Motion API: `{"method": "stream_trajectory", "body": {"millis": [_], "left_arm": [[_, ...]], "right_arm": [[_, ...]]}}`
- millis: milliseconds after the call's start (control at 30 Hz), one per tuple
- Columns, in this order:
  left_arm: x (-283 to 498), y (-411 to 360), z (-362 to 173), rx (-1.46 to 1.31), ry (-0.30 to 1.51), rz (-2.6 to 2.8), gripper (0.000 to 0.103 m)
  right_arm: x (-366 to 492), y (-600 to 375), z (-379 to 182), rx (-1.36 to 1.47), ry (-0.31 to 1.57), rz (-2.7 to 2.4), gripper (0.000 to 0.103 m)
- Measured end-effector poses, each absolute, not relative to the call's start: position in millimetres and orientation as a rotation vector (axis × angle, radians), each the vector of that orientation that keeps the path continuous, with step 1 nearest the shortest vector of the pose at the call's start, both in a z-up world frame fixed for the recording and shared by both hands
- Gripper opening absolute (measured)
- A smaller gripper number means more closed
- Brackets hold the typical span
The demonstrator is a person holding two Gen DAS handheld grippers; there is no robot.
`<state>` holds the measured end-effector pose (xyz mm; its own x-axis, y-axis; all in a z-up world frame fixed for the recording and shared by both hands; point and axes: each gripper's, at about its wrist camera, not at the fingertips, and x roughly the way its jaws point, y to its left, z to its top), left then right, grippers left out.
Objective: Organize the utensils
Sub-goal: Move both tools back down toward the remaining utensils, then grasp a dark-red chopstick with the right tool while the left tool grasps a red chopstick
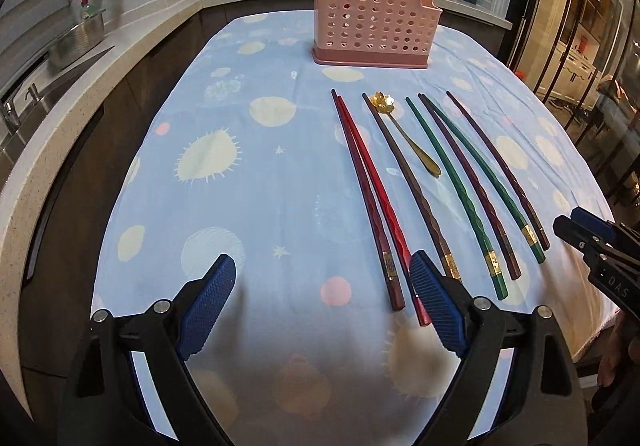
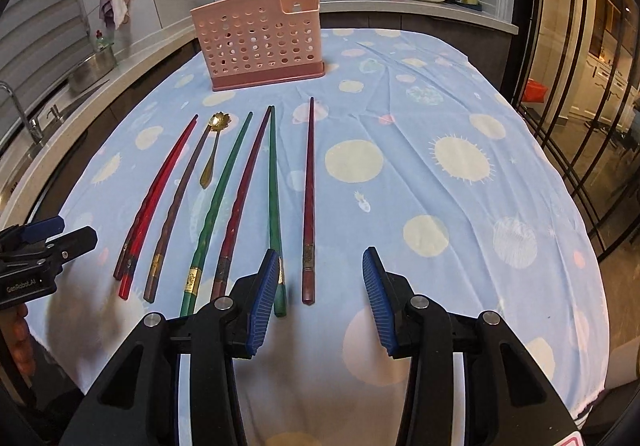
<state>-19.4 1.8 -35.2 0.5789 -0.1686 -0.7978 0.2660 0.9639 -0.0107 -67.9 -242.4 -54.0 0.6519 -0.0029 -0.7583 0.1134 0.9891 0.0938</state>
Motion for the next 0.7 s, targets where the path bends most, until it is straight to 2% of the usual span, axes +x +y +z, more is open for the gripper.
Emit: {"method": "stream_trajectory", "body": {"millis": [200, 333, 467, 700], "left_arm": [[-22, -3, -47, 0.131, 0.945, -0.256, 0.072], [-23, -5, -51, 0.133, 0.955, -0.264, 0.072], [-22, -7, -53, 0.134, 0.964, -0.271, 0.072], [-22, -9, -58, 0.132, 0.981, -0.284, 0.072]], "right_arm": [[-57, -238, -60, 0.126, 0.855, -0.063, 0.035], [-53, -237, -66, 0.123, 0.871, -0.060, 0.031], [-52, -234, -74, 0.116, 0.897, -0.054, 0.021], [-56, -233, -79, 0.100, 0.909, -0.056, 0.012]]}}
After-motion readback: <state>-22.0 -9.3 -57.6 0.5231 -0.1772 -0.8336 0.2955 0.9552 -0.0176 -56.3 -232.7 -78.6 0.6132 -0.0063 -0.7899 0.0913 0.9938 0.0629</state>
